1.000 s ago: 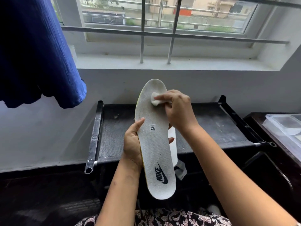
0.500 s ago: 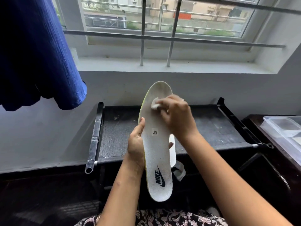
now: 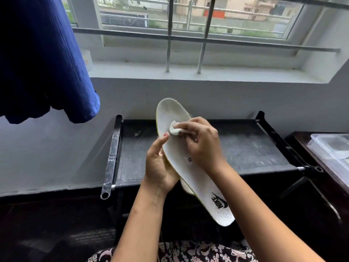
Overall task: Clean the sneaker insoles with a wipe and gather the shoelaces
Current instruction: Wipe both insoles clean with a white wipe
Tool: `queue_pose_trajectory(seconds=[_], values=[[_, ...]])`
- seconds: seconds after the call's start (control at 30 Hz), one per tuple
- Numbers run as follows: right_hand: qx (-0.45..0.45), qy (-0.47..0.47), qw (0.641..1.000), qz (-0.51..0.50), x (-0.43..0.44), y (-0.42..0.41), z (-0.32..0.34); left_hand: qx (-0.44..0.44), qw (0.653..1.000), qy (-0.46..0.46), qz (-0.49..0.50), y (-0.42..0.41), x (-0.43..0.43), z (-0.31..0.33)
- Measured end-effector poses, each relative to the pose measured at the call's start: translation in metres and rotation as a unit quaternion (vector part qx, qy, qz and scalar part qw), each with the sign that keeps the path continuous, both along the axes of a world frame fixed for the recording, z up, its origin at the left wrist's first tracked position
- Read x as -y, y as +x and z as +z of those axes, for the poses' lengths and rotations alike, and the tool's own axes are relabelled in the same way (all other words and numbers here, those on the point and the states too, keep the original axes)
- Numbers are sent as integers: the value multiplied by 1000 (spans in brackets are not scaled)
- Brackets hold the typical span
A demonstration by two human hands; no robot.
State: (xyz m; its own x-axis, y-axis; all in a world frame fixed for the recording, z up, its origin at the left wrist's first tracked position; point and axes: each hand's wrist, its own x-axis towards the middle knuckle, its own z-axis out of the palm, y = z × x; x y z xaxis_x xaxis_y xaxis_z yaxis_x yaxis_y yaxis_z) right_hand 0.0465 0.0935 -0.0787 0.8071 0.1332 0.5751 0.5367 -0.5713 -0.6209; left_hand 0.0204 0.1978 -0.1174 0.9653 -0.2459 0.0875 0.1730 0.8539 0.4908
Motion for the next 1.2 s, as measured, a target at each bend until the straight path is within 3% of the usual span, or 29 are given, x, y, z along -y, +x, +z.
queue_pose_trajectory(seconds=[0.23, 0.4, 0.57, 0.73, 1.0, 1.13, 1.2], values=[[1, -73, 997, 35, -3, -10, -16, -54, 998, -36, 7, 1, -5, -2], [117, -239, 958, -111, -9, -11, -13, -63, 996, -61, 15, 1, -2, -2], [131, -284, 926, -211, -12, 1, -12, -51, 996, -65, 30, -1, 3, 1], [89, -266, 929, -241, -11, 14, 2, -45, 998, -32, 33, -3, 7, 3], [77, -186, 963, -181, -8, -4, -3, -43, 998, -46, 23, -5, 3, 5], [71, -210, 964, -149, -13, -26, -11, -63, 997, -44, 7, -4, -3, 4], [23, -206, 975, -80, -9, -33, -4, -80, 996, -28, -13, -5, -6, 3]])
